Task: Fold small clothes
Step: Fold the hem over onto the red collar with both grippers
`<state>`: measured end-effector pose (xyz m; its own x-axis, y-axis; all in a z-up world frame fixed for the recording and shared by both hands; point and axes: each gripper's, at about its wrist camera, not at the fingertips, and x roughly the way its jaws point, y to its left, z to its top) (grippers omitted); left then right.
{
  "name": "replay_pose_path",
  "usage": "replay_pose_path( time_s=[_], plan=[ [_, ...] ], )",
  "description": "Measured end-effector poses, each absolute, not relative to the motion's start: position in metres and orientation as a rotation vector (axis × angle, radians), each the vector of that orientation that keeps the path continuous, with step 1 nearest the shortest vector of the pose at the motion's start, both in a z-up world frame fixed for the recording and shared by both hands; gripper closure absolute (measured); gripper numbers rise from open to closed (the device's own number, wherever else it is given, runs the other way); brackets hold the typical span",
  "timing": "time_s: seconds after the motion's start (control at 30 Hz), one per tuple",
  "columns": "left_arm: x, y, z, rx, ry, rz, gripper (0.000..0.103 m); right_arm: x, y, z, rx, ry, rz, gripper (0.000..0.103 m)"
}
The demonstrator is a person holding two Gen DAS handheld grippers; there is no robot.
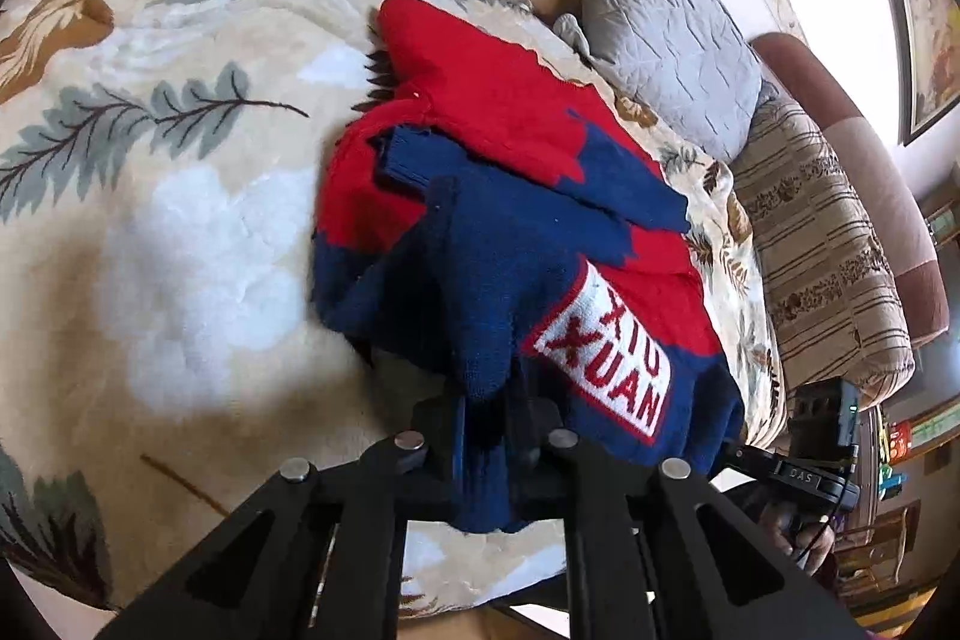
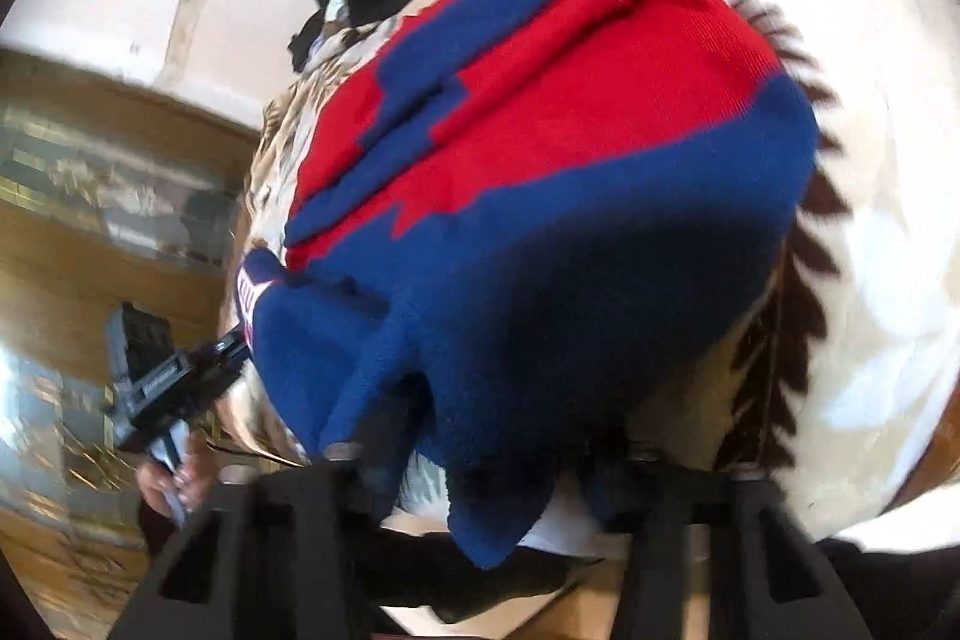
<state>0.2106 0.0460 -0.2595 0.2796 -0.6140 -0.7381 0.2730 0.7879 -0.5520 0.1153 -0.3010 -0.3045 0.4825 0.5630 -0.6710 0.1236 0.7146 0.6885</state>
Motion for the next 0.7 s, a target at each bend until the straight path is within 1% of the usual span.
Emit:
replay_pose_path(
  time_s=[0.07,0.2,0.3,0.4,0.57,0.7],
  plan=[
    [0.210,0.051,-0.250,-0.383,1.106,-0.645,0.093,0.119,-0.303,-0.288,0.738,1.011,0.306,0.088],
    [0.216,0.067,-0.230,-0.502,1.035,-0.710,0.093,0.132,-0.323,-0.249,0.722,0.900,0.301,0.088],
    [0.237,0.073,-0.210,-0.575,0.995,-0.715,0.093,0.153,-0.344,-0.229,0.735,0.838,0.287,0.088],
    [0.269,0.063,-0.184,-0.566,0.949,-0.681,0.093,0.194,-0.370,-0.214,0.763,0.771,0.263,0.088],
    [0.336,0.041,-0.168,-0.566,0.908,-0.626,0.094,0.266,-0.399,-0.214,0.870,0.711,0.229,0.089],
    [0.384,0.014,-0.193,-0.511,0.948,-0.508,0.094,0.314,-0.420,-0.240,0.957,0.751,0.226,0.088]
  ],
)
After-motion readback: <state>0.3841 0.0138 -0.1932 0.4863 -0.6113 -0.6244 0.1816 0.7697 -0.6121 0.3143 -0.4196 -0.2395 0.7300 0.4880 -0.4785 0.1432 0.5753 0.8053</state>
